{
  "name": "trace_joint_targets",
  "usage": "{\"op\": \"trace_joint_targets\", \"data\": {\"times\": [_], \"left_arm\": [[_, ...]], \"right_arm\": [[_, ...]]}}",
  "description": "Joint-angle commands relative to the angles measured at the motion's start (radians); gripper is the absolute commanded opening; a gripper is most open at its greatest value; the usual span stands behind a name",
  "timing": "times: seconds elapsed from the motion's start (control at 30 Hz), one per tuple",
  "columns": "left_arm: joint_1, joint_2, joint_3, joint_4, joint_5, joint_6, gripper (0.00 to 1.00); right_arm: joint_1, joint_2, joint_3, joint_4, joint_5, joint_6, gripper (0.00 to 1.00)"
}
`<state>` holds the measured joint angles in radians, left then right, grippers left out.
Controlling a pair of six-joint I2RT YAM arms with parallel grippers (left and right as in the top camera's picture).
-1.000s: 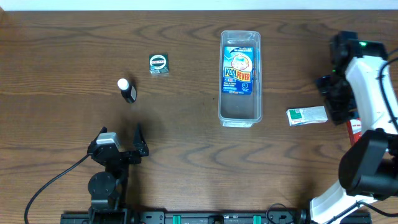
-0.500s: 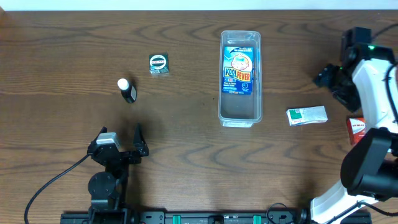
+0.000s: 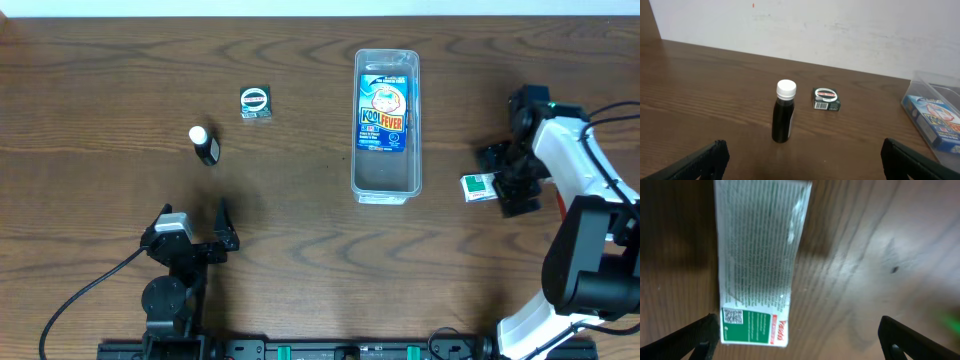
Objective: Pack container
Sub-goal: 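Lower the right gripper onto the white-green sachet and grasp it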
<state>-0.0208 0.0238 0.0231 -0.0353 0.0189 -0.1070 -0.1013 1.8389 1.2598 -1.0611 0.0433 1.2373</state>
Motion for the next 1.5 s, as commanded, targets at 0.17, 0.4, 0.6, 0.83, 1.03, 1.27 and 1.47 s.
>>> {"op": "trace_joint_targets", "data": {"times": [0.17,0.4,0.6,0.83,1.03,1.27,1.47], "left_arm": [[-0.003,-0.006,-0.019,-0.039,-0.027,0.006,0.98],[-0.003,-0.006,-0.019,-0.039,-0.026,0.006,0.98],[-0.003,-0.006,-0.019,-0.039,-0.026,0.006,0.98],[-0.003,-0.006,-0.019,-0.039,-0.026,0.006,0.98],[-0.003,-0.006,-0.019,-0.039,-0.026,0.006,0.98],[-0.003,-0.006,-0.019,-0.039,-0.026,0.006,0.98],[-0.003,-0.006,-0.019,-0.039,-0.026,0.006,0.98]], "right_arm": [[0.010,-0.002,-0.097,0.158,-0.014,0.102,0.99],[0.010,-0.002,-0.098,0.209,0.012,0.111,0.99],[0.010,-0.002,-0.098,0.213,0.036,0.154,0.99],[0.010,-0.002,-0.098,0.229,0.072,0.154,0.99],[0.010,-0.002,-0.099,0.247,0.073,0.154,0.99],[0.010,-0.002,-0.119,0.260,0.073,0.172,0.99],[0.010,-0.002,-0.154,0.299,0.080,0.172,0.99]]}}
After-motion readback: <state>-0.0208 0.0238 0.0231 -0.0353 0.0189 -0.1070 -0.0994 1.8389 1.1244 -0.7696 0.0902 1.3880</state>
